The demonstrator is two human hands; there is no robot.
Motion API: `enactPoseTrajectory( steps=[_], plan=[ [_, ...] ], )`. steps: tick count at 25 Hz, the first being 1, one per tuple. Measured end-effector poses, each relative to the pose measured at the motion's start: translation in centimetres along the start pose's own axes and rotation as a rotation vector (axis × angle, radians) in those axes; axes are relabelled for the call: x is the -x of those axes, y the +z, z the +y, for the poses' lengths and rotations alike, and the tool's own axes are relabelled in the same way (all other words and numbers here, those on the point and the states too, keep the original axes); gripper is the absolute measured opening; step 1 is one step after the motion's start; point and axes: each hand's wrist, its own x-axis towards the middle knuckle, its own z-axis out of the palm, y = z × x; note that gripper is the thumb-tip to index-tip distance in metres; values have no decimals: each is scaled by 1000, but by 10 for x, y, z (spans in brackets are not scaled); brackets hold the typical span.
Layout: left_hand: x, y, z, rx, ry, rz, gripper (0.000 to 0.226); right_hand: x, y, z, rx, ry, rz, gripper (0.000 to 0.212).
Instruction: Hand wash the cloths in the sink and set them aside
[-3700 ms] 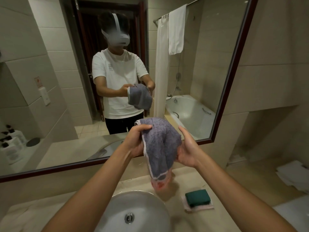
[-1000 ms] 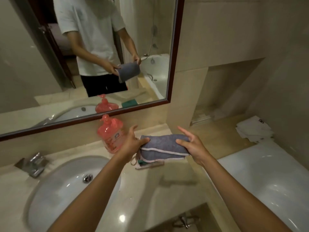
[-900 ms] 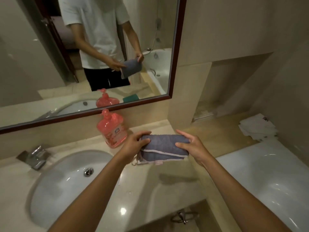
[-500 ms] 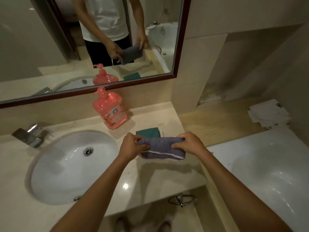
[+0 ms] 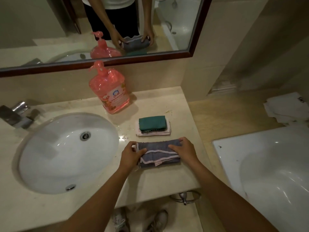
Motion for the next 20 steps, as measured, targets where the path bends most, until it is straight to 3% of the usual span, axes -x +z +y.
enactPoseTrajectory(
  steps=[2, 4, 7, 10, 13, 15, 20],
  plan=[
    [-5, 2, -5, -115, 43, 71, 52, -6, 5, 2, 63, -79, 88, 59],
    [-21, 5, 7, -11, 5, 164, 67, -21, 7, -10, -33, -98, 149, 63],
    [-64, 9, 33, 155, -152, 137, 85, -52, 16, -37, -201, 23, 41, 82],
    [-90, 18, 44, 220, -210, 120, 72, -76, 33, -48, -125, 104, -9, 93],
    [-102, 26, 39, 220, -195, 161, 52, -91, 46, -43, -81, 80, 18, 65],
    [-104, 29, 40, 277, -204, 168, 45, -92, 50, -41, -211, 88, 48, 45],
    [-74, 21, 52, 455, -105, 137, 26, -57, 32, -49, -502, 0, 121, 23]
  ],
)
